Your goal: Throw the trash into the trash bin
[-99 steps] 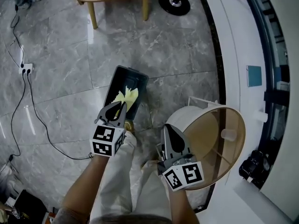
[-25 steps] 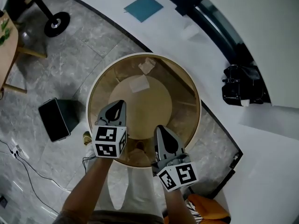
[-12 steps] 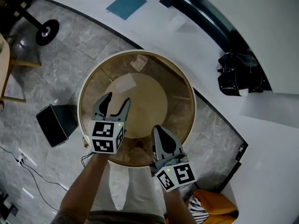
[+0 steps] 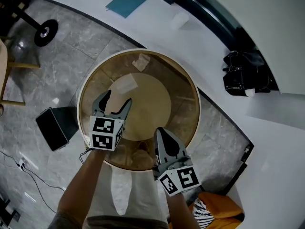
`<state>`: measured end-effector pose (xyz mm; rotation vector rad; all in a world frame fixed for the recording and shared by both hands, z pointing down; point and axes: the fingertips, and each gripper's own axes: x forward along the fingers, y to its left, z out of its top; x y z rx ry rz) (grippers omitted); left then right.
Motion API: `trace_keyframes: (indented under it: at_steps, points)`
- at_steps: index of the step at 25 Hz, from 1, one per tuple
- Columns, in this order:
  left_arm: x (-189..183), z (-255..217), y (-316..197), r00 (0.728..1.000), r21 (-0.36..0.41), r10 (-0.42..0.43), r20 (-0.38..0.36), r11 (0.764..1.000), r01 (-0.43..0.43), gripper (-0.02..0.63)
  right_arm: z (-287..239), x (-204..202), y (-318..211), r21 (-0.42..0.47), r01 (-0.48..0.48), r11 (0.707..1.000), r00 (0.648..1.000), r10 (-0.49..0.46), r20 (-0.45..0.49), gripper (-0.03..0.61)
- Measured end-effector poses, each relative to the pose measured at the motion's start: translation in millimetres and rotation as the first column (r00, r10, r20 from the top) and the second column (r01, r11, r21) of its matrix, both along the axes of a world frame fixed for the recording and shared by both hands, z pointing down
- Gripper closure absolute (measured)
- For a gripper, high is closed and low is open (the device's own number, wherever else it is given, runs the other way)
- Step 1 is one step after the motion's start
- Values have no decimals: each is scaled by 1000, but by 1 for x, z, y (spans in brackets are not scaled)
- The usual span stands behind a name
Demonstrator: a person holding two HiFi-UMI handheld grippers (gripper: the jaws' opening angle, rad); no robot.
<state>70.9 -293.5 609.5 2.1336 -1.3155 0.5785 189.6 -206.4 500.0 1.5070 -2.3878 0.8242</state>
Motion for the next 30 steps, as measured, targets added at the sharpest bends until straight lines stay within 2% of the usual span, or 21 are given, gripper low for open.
trace_keyframes:
  at_steps: [4, 9, 15, 26, 30]
  points:
    - [0, 21, -11, 997, 3, 50, 53, 999, -50, 296, 9, -1, 1, -16, -6, 1000, 1000, 6, 0, 560]
    - [3, 55, -27, 980, -14, 149, 134, 989, -149, 284, 16, -3, 2, -32, -3, 999, 1000, 3, -2, 560]
    - [10, 86, -36, 965, -56, 219, 144, 976, -213, 284, 18, -4, 0, -39, -1, 999, 1000, 1, -7, 560]
    - [17, 89, -41, 959, -43, 220, 181, 976, -215, 287, 17, -3, -1, -40, 1, 999, 1000, -2, -9, 560]
    - [16, 88, -37, 962, -46, 209, 176, 978, -204, 312, 17, -5, -1, -37, 7, 999, 1000, -8, -8, 560]
